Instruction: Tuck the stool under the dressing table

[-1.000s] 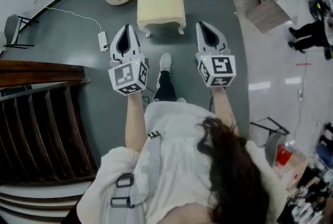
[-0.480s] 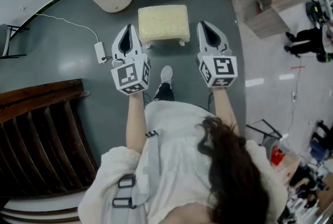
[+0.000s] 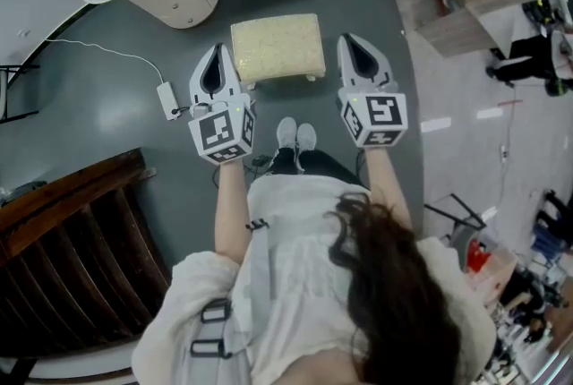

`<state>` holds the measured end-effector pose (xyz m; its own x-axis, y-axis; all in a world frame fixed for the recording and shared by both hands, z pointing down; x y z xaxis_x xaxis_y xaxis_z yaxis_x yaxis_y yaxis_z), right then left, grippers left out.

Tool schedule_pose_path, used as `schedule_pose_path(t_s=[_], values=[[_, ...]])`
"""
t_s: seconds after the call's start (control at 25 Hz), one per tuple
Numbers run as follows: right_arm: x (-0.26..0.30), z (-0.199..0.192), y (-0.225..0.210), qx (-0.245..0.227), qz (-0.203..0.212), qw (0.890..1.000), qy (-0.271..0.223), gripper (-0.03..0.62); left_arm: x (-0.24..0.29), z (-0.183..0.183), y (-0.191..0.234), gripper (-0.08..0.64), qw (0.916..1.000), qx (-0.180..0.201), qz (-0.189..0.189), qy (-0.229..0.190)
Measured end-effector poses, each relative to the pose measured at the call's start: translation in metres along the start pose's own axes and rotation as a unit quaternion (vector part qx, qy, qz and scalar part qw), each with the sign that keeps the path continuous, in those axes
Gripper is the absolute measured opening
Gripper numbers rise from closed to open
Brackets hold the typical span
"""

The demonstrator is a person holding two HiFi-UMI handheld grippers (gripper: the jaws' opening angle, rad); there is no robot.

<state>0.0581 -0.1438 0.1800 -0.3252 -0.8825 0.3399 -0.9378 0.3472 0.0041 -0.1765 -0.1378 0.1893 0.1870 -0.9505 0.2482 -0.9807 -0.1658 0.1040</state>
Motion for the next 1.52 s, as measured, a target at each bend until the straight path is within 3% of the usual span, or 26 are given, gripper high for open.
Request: schedule_pose_path(t_s=[0.4, 0.56, 0.6, 0.64, 0.68, 0.76, 0.8, 1.16, 1.36, 1.52], values=[[0.011, -0.003, -0.004, 0.003, 0.019, 1.000, -0.015, 0.003, 0.008, 0.001, -0.006, 0.005, 0.9997, 0.021, 0.010, 0.004], [0.013, 0.000, -0.007, 0.010, 0.036, 0.999, -0.021, 0.005, 0.010, 0.007, -0.017, 0.006, 0.9996, 0.022, -0.011, -0.010], [0.014, 0.001, -0.005, 0.014, 0.044, 0.999, -0.022, 0.018, 0.011, 0.007, -0.019, 0.040, 0.9995, 0.018, -0.021, -0.013], [0.016, 0.001, -0.003, 0.020, 0.050, 0.998, -0.022, 0.123, 0.012, 0.007, -0.020, 0.137, 0.9994, 0.011, -0.030, -0.016], [0.019, 0.000, -0.002, 0.026, 0.054, 0.998, -0.022, 0.272, 0.013, 0.006, -0.020, 0.219, 0.9992, 0.000, -0.036, -0.019], [0.022, -0.002, -0.001, 0.030, 0.053, 0.998, -0.018, 0.364, 0.014, 0.005, -0.017, 0.314, 0.9987, -0.022, -0.041, -0.023], [0.022, -0.005, -0.001, 0.030, 0.054, 0.998, -0.013, 0.379, 0.013, 0.003, -0.016, 0.332, 0.9985, -0.030, -0.041, -0.021], [0.021, -0.024, -0.011, 0.079, 0.047, 0.996, 0.006, 0.385, 0.008, -0.012, -0.004, 0.345, 0.9995, -0.015, -0.027, 0.005], [0.025, -0.037, -0.013, 0.065, 0.050, 0.996, 0.026, 0.385, 0.012, -0.036, 0.004, 0.344, 0.9991, -0.014, -0.019, 0.034], [0.036, -0.058, -0.017, 0.040, 0.055, 0.996, 0.051, 0.385, 0.026, -0.069, 0.008, 0.344, 0.9972, 0.007, -0.026, 0.070]])
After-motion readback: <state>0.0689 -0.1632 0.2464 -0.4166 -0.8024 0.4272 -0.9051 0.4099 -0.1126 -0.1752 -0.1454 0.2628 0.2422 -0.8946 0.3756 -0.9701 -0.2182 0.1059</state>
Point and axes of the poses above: the fingertips, and each gripper's own axes: x forward along the fingers, y to its left, z out of its top, the point moved 1 cm from there along -x, backward along the fingers, and after that the axes turned 1 degree about -z, right-handed, at the moved point
